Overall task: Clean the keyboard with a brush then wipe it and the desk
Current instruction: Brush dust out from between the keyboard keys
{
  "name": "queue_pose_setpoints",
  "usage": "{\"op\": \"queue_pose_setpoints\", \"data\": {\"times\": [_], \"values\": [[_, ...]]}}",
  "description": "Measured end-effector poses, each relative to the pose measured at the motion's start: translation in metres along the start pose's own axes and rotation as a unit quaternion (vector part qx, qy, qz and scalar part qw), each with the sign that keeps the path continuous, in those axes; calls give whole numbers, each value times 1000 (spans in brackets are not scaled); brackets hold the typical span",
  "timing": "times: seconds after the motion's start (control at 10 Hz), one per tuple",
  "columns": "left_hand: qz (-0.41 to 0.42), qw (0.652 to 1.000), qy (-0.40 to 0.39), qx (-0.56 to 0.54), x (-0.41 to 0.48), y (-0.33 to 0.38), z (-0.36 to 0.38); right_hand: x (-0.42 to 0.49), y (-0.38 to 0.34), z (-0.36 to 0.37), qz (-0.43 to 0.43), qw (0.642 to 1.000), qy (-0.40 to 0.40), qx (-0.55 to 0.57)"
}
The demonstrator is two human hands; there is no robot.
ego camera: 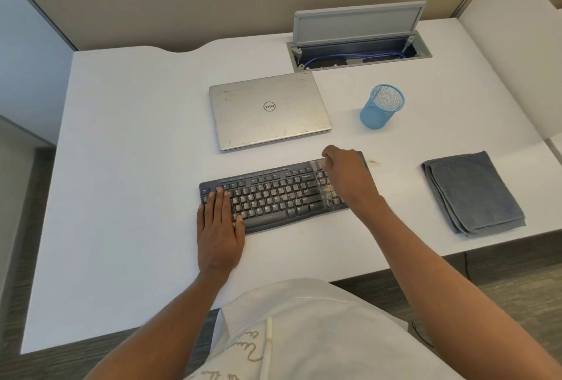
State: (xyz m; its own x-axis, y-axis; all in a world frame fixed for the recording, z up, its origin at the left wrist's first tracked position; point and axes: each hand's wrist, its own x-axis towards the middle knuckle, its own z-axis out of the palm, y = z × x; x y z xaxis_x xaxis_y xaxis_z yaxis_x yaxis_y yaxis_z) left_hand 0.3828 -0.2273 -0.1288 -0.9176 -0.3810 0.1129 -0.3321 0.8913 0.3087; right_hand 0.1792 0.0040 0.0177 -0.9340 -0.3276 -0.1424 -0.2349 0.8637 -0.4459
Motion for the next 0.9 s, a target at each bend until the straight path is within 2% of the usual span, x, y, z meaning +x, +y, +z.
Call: {"op": "queue_pose_setpoints", "data": {"times": [0.2, 0.3, 0.4, 0.5, 0.8, 0.9], "values": [[0, 1000, 1, -4, 0, 1, -1, -2, -2, -2, -20, 989, -78, -125], [1, 1000, 2, -6, 0, 1, -2, 2, -2, -7, -22, 991, -65, -119], [-3, 1000, -1, -5, 0, 1, -1, 9, -9, -13, -11, 999, -3, -44], [-3, 1000, -5, -3, 0, 0, -1, 9, -16, -13, -3, 999, 27, -28], [-3, 1000, -7, 1, 0, 1, -1, -9, -4, 1, 26, 992, -75, -94], [-1, 1000, -4, 1, 1, 1, -1, -9, -6, -4, 27, 992, -75, -97]]}}
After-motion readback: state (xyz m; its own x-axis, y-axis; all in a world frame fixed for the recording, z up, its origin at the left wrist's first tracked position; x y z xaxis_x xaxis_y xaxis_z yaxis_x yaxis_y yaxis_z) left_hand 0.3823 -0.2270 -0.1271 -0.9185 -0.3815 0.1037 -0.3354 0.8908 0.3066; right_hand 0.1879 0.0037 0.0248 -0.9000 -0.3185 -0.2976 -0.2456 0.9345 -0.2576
